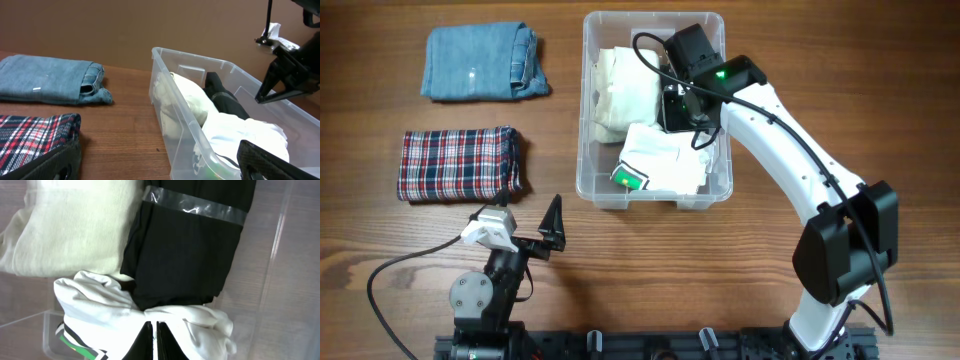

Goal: Pack container

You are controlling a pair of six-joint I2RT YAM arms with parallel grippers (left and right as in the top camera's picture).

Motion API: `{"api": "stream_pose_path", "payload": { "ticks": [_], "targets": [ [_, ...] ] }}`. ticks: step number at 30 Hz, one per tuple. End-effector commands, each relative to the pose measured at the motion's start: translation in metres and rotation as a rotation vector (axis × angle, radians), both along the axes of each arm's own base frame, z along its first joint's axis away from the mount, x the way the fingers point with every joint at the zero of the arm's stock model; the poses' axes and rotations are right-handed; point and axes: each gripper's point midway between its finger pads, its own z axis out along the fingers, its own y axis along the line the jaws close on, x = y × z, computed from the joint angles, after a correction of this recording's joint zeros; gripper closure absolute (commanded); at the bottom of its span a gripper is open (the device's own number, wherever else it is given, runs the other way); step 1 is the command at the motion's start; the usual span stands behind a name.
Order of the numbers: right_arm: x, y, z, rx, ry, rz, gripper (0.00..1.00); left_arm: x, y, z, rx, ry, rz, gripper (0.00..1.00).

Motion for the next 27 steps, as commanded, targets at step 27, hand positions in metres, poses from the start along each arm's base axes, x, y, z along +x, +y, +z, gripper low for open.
{"api": "stream_pose_path", "payload": {
  "ticks": [27],
  "targets": [
    [-0.014, 0.022, -0.087, -0.047, 0.149, 0.016, 0.96, 0.0, 0.003, -0.002, 0.016, 0.0, 0.012, 0.0]
  ]
}}
